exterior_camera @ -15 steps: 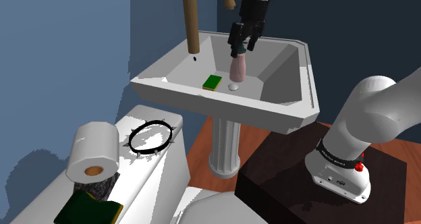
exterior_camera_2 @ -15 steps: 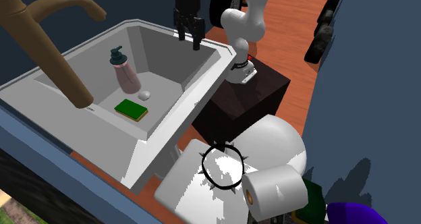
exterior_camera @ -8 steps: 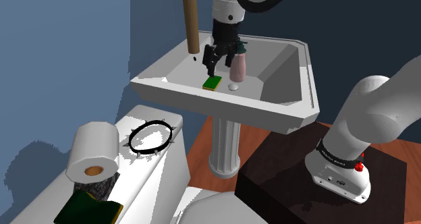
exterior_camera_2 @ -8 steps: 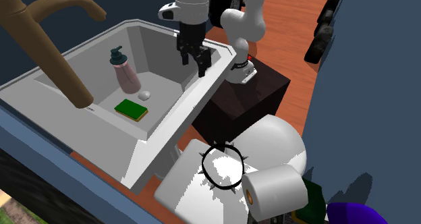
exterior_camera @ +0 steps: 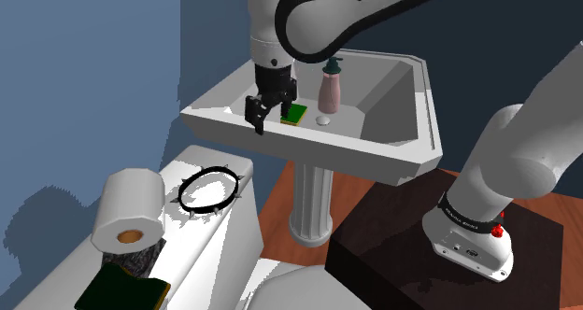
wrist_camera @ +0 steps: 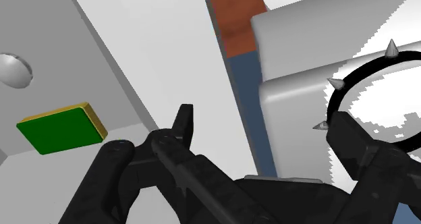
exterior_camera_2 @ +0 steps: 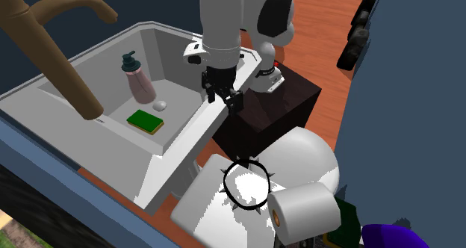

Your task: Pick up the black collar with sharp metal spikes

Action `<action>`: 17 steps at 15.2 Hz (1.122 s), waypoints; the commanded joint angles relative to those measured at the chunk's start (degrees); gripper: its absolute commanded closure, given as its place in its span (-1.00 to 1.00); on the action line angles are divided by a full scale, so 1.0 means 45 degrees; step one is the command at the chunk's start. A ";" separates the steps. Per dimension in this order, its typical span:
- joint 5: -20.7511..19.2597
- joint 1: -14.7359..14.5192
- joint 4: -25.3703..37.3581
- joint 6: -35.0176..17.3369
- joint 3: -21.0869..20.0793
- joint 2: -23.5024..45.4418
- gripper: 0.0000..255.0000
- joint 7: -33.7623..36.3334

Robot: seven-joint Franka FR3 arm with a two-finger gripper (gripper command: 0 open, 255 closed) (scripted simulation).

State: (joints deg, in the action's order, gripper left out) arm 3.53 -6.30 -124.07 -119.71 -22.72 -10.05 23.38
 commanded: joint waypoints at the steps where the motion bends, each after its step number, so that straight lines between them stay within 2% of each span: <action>1: -0.0476 -0.0093 0.0667 -0.0237 -0.0378 0.1056 -1.00 0.0570; 5: -0.1570 -0.0459 0.1900 -0.0561 -0.0881 0.3016 -1.00 0.1665; 10: -0.3050 -0.1315 0.3796 -0.0589 -0.1071 0.5555 -1.00 0.2928; 17: -0.3391 -0.1437 0.3366 -0.1458 -0.0928 0.6061 -1.00 0.3173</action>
State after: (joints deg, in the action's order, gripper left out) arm -11.43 -12.65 -108.50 -125.49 -26.98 16.82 37.37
